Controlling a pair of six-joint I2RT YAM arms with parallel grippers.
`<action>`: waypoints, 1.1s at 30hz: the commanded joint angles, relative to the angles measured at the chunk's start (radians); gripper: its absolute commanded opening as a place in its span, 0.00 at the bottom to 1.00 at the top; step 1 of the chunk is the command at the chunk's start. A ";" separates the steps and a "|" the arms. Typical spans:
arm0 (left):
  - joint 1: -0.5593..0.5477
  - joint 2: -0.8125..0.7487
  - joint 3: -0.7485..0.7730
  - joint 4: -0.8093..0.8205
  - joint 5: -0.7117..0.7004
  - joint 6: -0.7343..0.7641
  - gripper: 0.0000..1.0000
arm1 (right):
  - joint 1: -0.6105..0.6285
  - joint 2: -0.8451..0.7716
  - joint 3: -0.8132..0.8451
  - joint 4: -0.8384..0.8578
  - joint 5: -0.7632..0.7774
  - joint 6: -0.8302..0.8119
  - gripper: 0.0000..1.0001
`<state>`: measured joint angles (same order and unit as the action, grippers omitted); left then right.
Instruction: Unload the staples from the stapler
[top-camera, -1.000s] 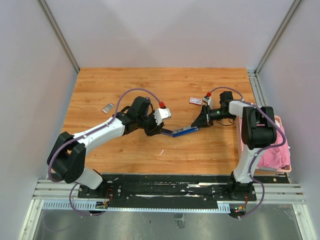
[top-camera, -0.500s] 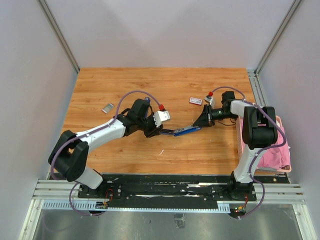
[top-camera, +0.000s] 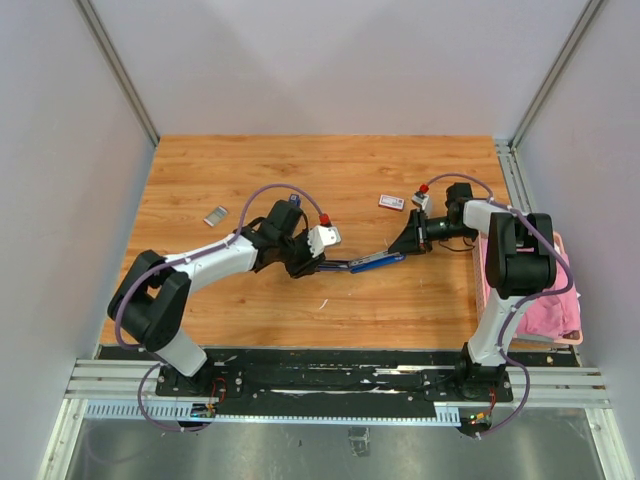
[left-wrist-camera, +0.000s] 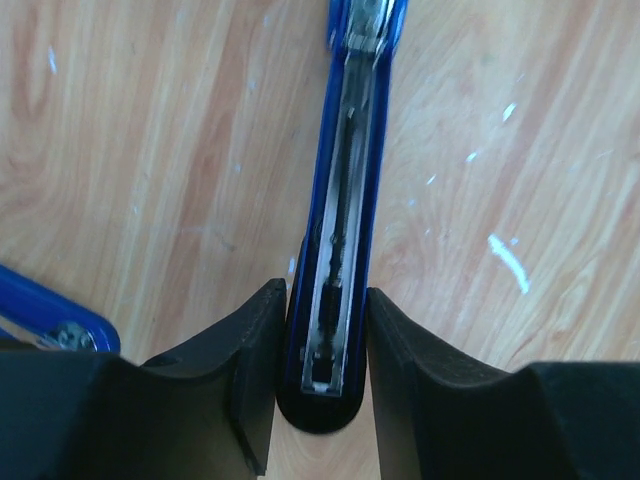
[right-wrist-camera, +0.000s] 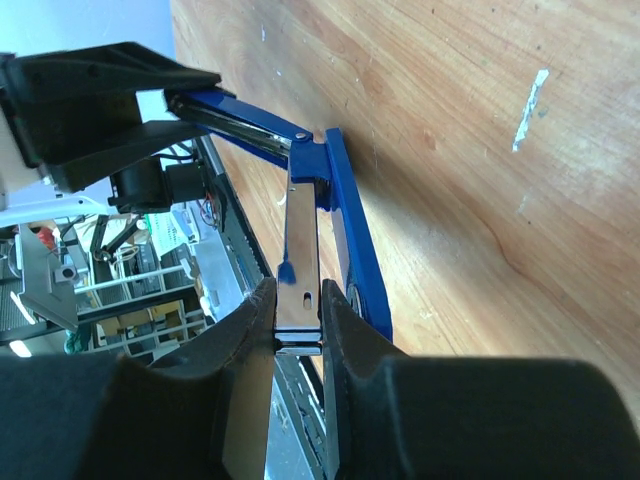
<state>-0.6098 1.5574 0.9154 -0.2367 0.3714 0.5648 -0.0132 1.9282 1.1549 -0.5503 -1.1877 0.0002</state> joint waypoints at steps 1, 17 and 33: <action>0.035 0.068 0.057 -0.165 -0.114 0.050 0.43 | -0.044 -0.008 0.026 -0.047 0.029 -0.005 0.01; 0.035 0.098 0.143 -0.261 -0.107 0.067 0.65 | -0.043 -0.017 0.043 -0.074 0.013 -0.039 0.00; 0.033 0.183 0.333 -0.371 0.105 0.086 0.98 | 0.007 -0.058 0.081 -0.168 -0.047 -0.186 0.01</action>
<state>-0.5789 1.6943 1.2022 -0.5655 0.3943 0.6331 -0.0216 1.9198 1.2137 -0.6636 -1.1690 -0.1444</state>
